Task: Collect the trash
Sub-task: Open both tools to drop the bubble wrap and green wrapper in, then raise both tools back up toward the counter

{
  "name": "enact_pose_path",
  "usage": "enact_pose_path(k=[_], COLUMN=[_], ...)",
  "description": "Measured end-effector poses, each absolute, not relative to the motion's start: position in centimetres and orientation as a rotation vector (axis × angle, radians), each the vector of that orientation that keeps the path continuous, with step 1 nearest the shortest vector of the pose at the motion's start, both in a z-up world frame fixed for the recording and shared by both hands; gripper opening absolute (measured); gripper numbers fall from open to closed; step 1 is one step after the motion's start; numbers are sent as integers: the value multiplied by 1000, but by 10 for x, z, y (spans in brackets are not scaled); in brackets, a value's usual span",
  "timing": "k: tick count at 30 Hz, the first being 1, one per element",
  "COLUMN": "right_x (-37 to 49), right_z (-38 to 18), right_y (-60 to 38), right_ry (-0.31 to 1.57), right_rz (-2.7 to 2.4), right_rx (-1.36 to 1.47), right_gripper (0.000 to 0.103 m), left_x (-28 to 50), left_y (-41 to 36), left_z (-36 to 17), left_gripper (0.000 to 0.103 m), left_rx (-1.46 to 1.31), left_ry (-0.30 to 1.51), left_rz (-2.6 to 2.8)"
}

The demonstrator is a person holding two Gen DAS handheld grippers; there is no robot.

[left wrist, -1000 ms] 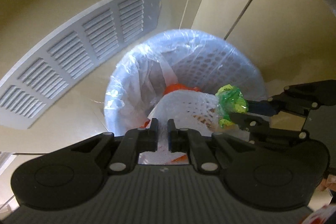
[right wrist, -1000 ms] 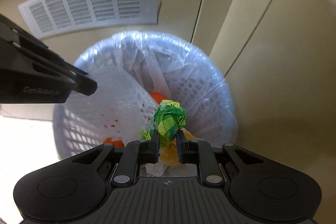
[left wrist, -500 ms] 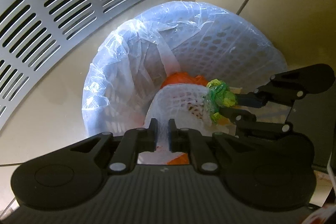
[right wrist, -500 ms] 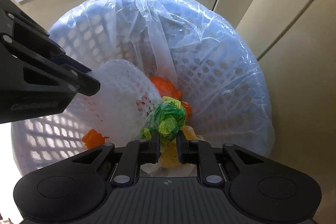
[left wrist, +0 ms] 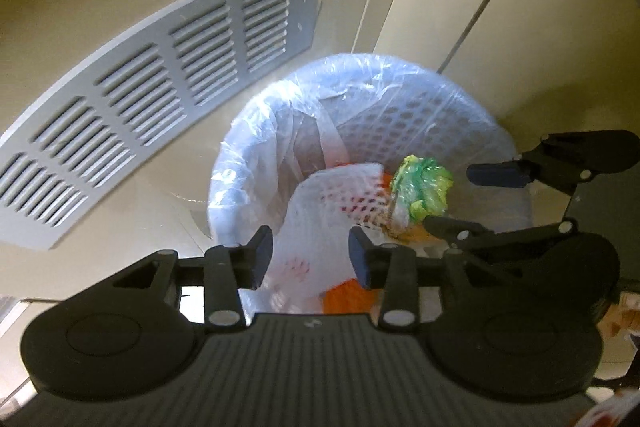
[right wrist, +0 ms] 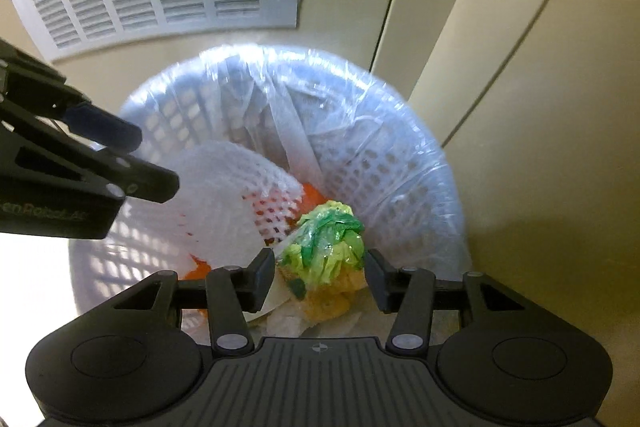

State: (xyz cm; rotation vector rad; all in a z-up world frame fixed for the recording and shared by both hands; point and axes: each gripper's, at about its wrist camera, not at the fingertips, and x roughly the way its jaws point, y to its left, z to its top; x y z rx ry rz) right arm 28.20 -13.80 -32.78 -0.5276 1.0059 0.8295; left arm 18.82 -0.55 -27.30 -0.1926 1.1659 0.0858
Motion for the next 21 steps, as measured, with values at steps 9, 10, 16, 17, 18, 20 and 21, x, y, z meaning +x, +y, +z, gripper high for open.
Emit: enact_pose_path(k=[9,10,16,17,18,20,21], right_x=[251,246,219,214,213,208,207], right_z=[-259,-249,-189,-175,-164,-139,-128], right_y=[-155,-158,-165,-167,-168,-172,-174], right_ry=[975,971,891,868,850,804,781], right_rz=[805,804,823,824,824,815,808], right_rx=[-438,-418,-337,-322,-309,-280,-269], right_gripper=[52,52,52,52,52,53,53], left_x=[144,138,108,105,103,99,99], left_y=[7,8,11,11,11,12,13], left_z=[-217,-210,-158,-149,-139,-120,-111], left_gripper=[38,38,40,41,41,43,44], left_rx=[-227,-231,-228,-223,-219,-209,-205], left_ry=[1095,1083,996,977,957,918,898], left_rz=[111,111,101,96,88,75,70])
